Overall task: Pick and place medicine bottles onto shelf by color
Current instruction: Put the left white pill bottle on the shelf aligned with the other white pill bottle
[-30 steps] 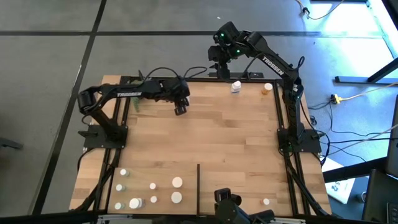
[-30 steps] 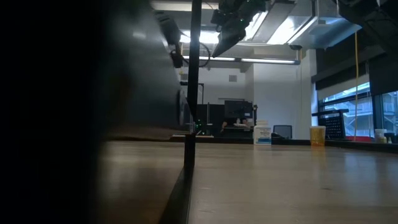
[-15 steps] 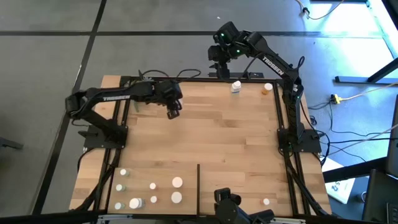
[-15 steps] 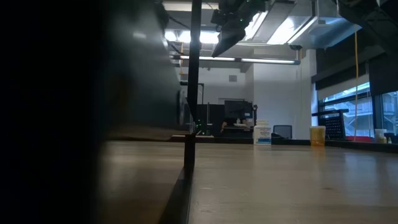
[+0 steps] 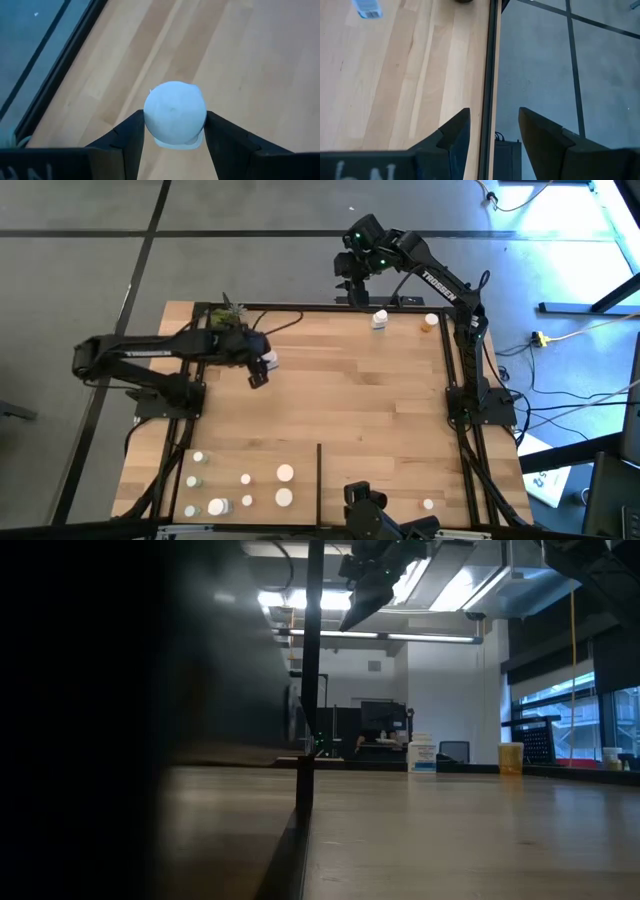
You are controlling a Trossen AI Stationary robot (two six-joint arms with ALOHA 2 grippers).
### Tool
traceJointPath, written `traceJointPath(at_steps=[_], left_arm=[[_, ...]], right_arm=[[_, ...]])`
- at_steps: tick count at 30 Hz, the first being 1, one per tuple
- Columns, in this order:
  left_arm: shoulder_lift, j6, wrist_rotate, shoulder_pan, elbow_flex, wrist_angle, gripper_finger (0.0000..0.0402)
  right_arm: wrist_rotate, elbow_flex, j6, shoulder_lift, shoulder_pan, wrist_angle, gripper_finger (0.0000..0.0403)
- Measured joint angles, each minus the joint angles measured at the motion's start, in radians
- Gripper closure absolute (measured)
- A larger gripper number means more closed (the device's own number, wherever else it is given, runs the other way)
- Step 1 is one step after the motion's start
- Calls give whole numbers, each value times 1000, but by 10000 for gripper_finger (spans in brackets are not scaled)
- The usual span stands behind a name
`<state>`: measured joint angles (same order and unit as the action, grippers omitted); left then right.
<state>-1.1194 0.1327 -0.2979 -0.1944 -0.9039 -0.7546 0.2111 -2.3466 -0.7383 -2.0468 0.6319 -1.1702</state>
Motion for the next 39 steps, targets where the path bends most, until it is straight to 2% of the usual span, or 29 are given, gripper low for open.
traceJointPath(at_steps=[5, 19, 39], left_arm=[[45, 56, -51, 90, 0, -57, 222], [58, 314, -139, 367, 2, -187, 224], [75, 562, -163, 659, 1, -214, 224]], right_arm=[[0, 0, 0, 0, 0, 0, 233], [0, 0, 0, 0, 0, 0, 233], [0, 0, 0, 0, 0, 0, 233]])
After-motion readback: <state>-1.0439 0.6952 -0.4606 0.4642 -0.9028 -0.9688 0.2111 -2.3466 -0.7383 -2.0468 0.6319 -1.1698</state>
